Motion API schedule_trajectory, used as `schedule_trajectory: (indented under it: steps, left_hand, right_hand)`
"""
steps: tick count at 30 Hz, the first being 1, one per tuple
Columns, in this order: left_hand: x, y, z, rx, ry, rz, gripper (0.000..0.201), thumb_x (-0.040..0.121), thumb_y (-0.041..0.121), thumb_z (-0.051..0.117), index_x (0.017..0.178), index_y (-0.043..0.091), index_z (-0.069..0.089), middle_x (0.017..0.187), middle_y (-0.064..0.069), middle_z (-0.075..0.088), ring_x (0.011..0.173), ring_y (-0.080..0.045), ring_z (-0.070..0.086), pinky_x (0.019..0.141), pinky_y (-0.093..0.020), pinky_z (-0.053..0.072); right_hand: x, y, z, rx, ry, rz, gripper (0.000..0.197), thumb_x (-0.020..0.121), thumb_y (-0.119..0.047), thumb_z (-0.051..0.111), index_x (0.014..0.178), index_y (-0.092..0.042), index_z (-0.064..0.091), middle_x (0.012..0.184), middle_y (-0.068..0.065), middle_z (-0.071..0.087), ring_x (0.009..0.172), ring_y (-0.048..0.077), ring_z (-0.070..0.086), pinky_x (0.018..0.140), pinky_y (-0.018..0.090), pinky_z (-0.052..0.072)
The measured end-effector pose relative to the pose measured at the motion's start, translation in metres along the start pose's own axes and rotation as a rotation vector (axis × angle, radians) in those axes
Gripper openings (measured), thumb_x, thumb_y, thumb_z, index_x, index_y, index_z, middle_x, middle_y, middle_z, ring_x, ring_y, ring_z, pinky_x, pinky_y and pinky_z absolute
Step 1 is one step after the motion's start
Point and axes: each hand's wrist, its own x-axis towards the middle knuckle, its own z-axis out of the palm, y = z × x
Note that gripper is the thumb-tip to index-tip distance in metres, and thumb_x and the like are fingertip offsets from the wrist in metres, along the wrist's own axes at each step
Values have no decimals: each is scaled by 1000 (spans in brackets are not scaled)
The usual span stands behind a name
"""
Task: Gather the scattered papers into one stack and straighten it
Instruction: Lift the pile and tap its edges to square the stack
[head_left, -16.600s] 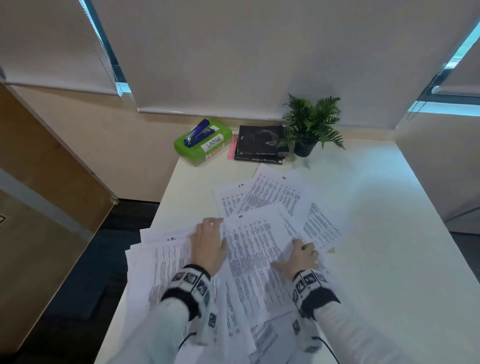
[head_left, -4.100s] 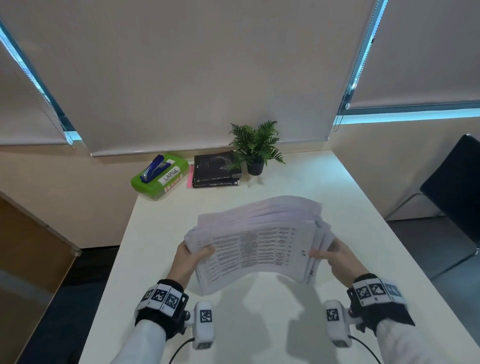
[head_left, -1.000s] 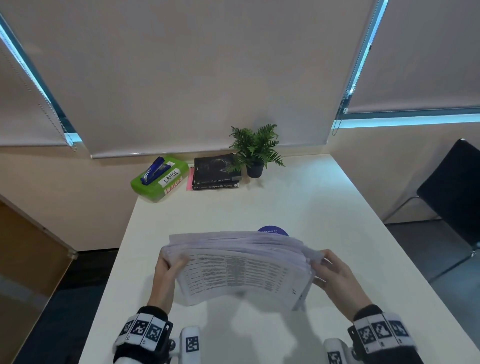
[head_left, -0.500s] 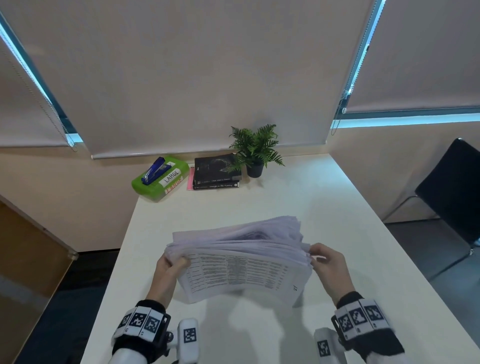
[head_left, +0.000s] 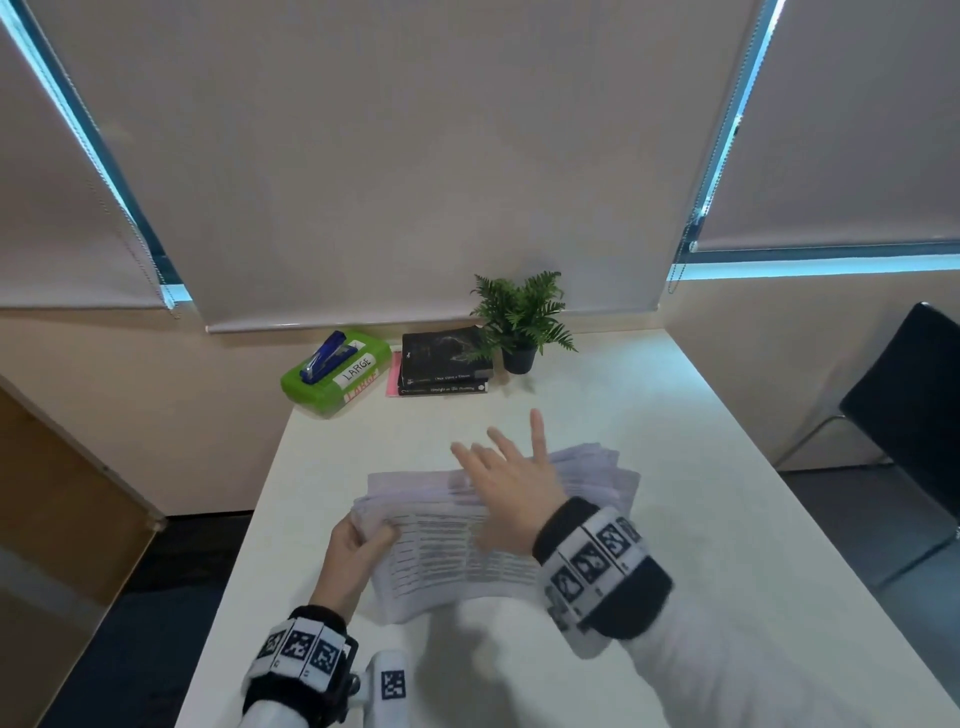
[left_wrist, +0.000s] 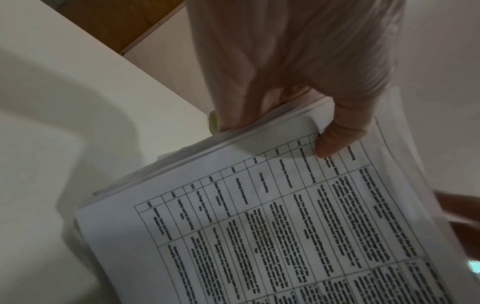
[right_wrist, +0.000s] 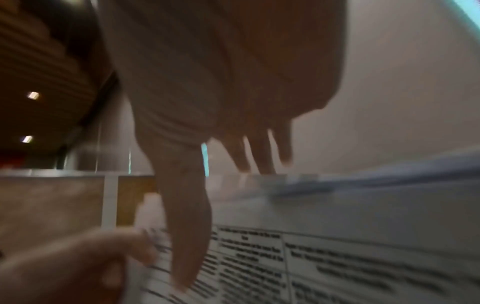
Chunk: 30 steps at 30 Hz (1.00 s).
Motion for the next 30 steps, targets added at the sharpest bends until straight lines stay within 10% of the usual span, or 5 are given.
schedule_trajectory:
  steps: [8,14,17,22,30]
  left_hand:
    - [-5,32,15,113,-38,81,24,84,6,65,107,11,61,105,-9,69,100,-24,64,88,-35,54]
    - [0,76,33,412,-99,374,33,71,31,55,88,3,56,84,-17,59,84,-35,57,78,-40,46]
    - [7,95,31,796,168,504,47,71,55,57,107,24,53,111,6,57,110,-14,49,108,-50,23]
    - [7,80,8,549,337,271,121,48,69,74,145,28,14,148,-4,25,138,-22,24,116,-52,17]
    - [-3,61,33,-106,-186,-195,73,64,38,83,126,12,54,113,2,69,108,-17,64,90,-30,48]
  right_hand:
    - [9,20,-5,286,-10,107,30,78,-14,55,107,-21,50,99,3,58,94,28,59,83,37,43]
    - [-9,46,-3,487,123,147,9,85,-20,53,84,-25,62,81,-3,67,79,21,63,70,29,52]
    - [-27,65,3,809,264,215,8,84,-22,62,88,-23,69,80,-4,71,75,11,65,70,29,54]
    - [-59,94,2,1455,281,323,11,79,-7,68,89,-9,68,82,9,73,78,26,69,73,32,57]
    - [-59,83,29,1773,9,498,53,67,-16,73,111,9,57,109,30,59,98,33,58,100,53,43]
